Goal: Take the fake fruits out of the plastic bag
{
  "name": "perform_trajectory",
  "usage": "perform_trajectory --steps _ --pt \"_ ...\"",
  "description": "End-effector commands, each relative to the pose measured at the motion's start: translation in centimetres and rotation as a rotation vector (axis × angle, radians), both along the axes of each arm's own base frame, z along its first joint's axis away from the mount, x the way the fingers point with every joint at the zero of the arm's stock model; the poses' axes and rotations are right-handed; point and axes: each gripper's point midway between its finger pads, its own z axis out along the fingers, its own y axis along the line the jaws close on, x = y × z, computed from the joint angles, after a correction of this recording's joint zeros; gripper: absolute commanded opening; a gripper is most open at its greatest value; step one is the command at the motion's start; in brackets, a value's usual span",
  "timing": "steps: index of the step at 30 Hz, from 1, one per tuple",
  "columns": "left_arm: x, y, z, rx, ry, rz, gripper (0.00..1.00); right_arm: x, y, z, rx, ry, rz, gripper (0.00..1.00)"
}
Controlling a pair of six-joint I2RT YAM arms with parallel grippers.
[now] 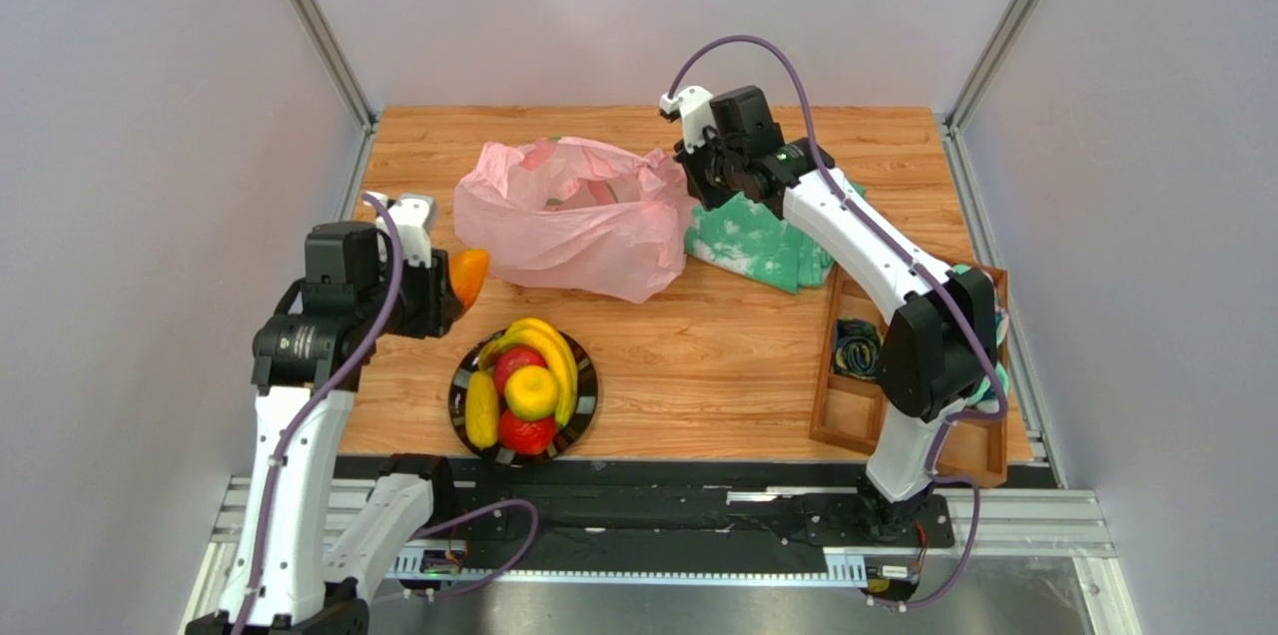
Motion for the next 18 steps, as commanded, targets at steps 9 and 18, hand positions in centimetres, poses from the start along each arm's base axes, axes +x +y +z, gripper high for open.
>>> perform_trajectory --steps 9,18 --pt "-3.2 2.8 -10.2 -0.305 0.584 0.558 0.00 -0.7 -0.8 3.1 0.003 -0.088 0.012 0.00" --pt "-2.9 3.0 -12.3 -0.286 0.695 0.561 0.00 -1.1 -0.3 2.1 0.002 -0.054 0.035 0.00"
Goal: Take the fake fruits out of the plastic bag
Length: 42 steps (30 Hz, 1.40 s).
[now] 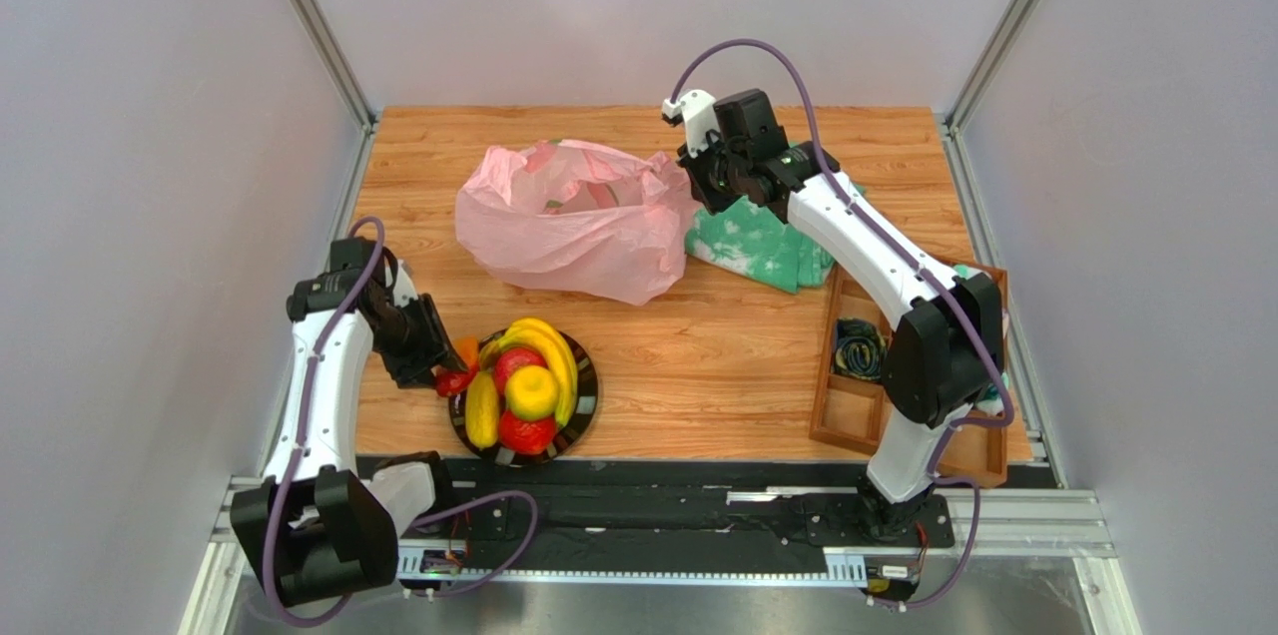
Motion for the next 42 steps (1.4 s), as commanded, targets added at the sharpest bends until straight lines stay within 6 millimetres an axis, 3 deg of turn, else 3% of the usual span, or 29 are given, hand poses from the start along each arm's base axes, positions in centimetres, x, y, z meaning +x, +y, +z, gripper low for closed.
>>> perform_trajectory --steps 1,6,8,14,22,31,35,42 --pt "0.8 -0.4 0.6 -0.036 -0.018 -0.005 0.00 -0.2 0.4 1.8 0.018 -0.048 0.028 0.00" --pt "-1.1 0.0 1.4 0.005 0.033 0.051 0.00 -0.2 0.3 1.8 0.009 -0.050 0.028 0.00" --pt "-0.9 -0.9 2.0 -0.030 -0.006 0.035 0.00 -0.2 0.3 1.6 0.006 -0.044 0.030 0.00" --pt "-3.4 -4.2 4.5 -0.042 -0.152 -0.154 0.00 -0.5 0.4 0.8 0.001 -0.018 0.043 0.00" --pt "-4.3 -4.8 2.7 -0.047 -0.136 -0.177 0.00 0.0 1.1 1.0 0.020 -0.023 0.046 0.00" --pt "-3.5 -5.0 0.7 -0.061 -0.054 -0.138 0.00 -0.5 2.4 1.3 -0.006 -0.060 0.084 0.00" --pt "-3.8 -5.8 1.1 -0.087 -0.094 -0.182 0.28 -1.0 2.8 1.0 -0.018 -0.065 0.098 0.00" --pt "-4.0 -5.9 1.4 -0.086 -0.123 -0.199 0.54 -1.3 3.8 0.9 -0.024 -0.071 0.120 0.00"
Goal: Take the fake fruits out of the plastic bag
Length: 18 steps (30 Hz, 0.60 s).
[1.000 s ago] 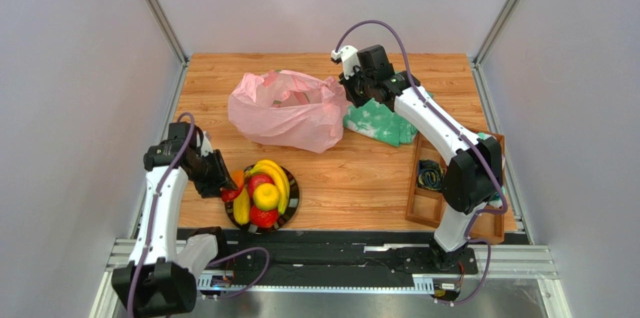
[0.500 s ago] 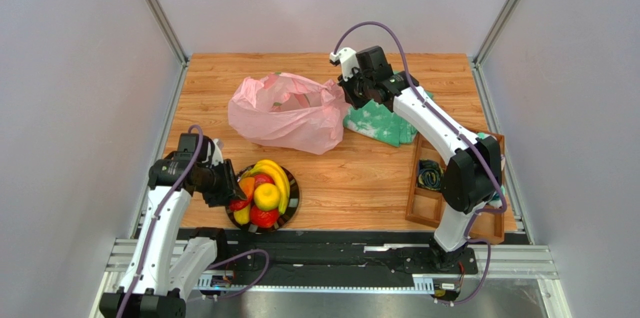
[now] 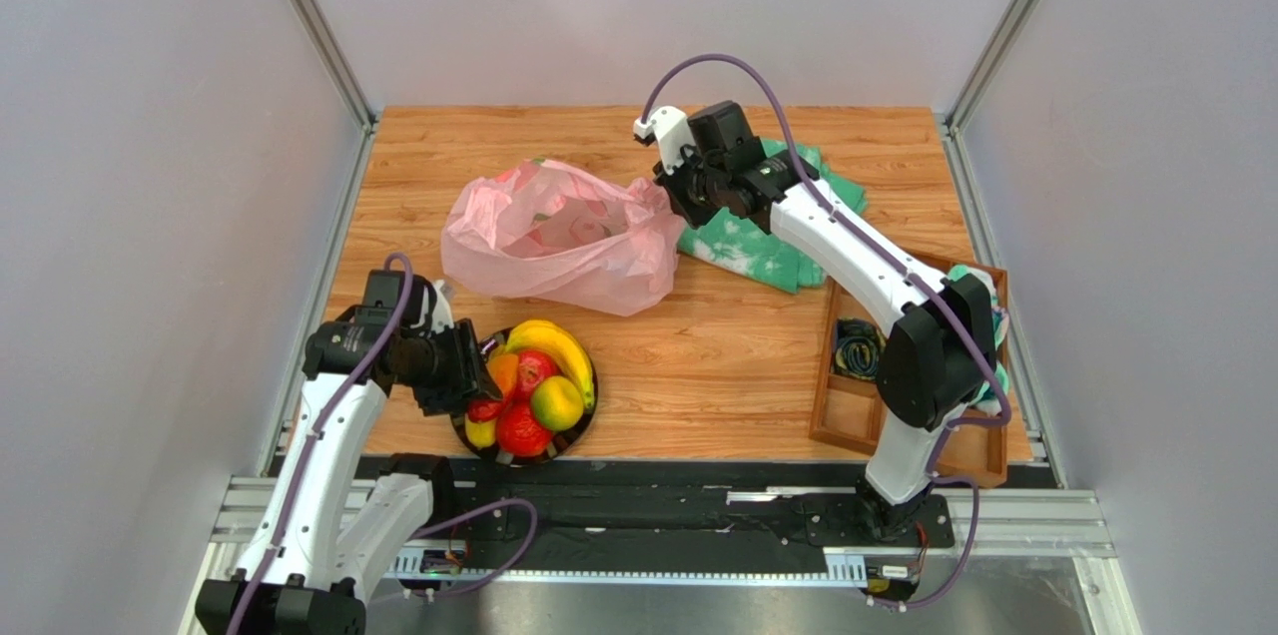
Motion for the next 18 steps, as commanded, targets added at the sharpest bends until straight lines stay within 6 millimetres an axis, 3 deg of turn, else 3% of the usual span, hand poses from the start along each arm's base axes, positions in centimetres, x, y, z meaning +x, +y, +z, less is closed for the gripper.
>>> perform_trajectory --steps 1,6,12,18 --pt "0.13 -0.35 0.38 -0.019 -0.029 -0.003 0.58 0.82 1.03 1.50 0.015 -0.072 0.015 0.00" --pt "0.22 -0.21 0.46 -0.012 -0.038 0.008 0.62 0.67 1.53 1.64 0.013 -0.077 0.023 0.00" --pt "0.36 0.04 0.07 0.004 -0.013 0.024 0.78 0.66 1.53 1.50 0.007 -0.078 0.025 0.00" --pt "0.49 -0.10 0.21 -0.004 -0.022 0.021 0.79 0.55 1.58 1.58 0.007 -0.082 0.026 0.00"
